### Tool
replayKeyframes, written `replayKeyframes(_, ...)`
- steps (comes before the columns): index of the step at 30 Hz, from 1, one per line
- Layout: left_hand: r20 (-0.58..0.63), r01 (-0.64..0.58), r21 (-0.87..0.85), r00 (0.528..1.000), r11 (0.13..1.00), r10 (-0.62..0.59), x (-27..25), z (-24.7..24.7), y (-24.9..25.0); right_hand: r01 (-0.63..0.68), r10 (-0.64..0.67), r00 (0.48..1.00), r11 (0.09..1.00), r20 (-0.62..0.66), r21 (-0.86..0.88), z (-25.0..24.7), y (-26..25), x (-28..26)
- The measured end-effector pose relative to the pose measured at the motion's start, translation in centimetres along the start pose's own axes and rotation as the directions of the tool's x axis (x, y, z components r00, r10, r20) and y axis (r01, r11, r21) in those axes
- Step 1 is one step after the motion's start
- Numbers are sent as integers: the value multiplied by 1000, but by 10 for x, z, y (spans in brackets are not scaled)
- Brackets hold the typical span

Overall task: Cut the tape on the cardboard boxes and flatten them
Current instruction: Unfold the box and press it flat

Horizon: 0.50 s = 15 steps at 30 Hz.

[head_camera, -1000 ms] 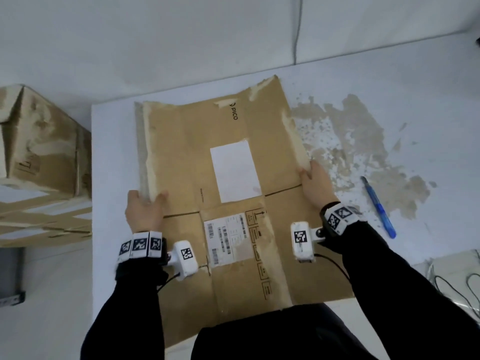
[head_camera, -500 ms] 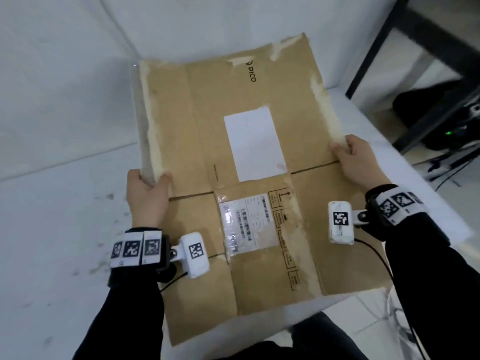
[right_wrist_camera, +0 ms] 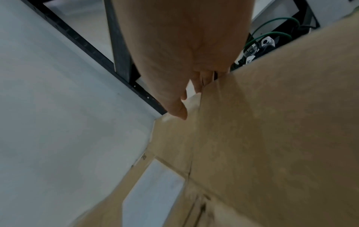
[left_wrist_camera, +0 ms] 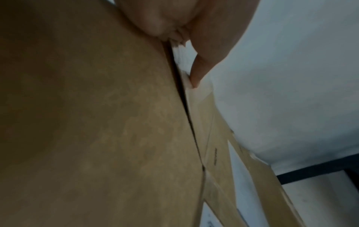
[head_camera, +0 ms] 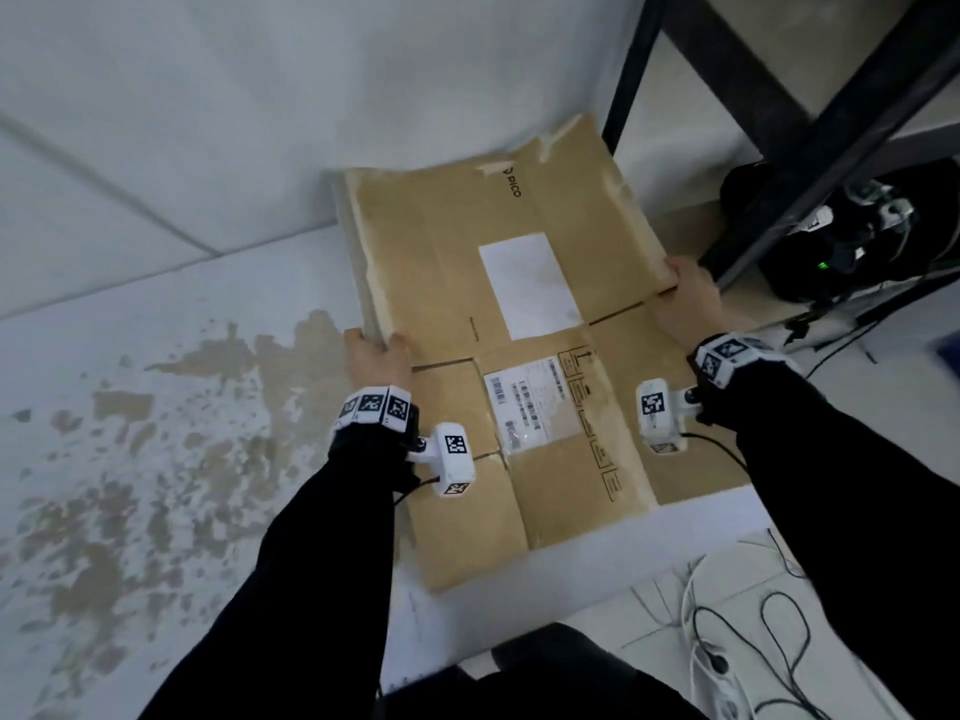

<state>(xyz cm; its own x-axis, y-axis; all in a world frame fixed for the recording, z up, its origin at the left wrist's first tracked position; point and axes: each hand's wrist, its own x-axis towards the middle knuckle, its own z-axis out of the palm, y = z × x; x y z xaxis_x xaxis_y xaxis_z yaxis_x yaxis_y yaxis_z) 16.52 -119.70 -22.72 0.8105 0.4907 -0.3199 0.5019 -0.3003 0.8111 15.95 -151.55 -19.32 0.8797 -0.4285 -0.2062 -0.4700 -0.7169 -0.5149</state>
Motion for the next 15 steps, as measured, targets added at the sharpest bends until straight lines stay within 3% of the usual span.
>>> replayKeyframes(4, 28, 10, 13, 1000, 1000, -10, 2, 20, -6, -11, 21, 994, 996, 104, -93, 30, 15, -14)
replayKeyframes(6, 61, -57, 181, 997, 982, 47, 1, 23, -11, -57, 82, 967, 993, 243, -108, 50, 15, -27)
replayKeyframes(8, 85, -130, 408, 991, 904, 104, 1, 23, -15, -45, 105, 933, 983, 345, -176, 67, 16, -38)
replayKeyframes(12, 137, -223, 581, 975, 783, 176, 9, 22, -20, 1, 118, 917, 955, 381, -297, 74, 14, -45)
replayKeyframes(15, 189, -213, 731, 976, 648, 107, 16, 29, -21, -4, 130, 913, 951, 387, -311, 71, 12, -43)
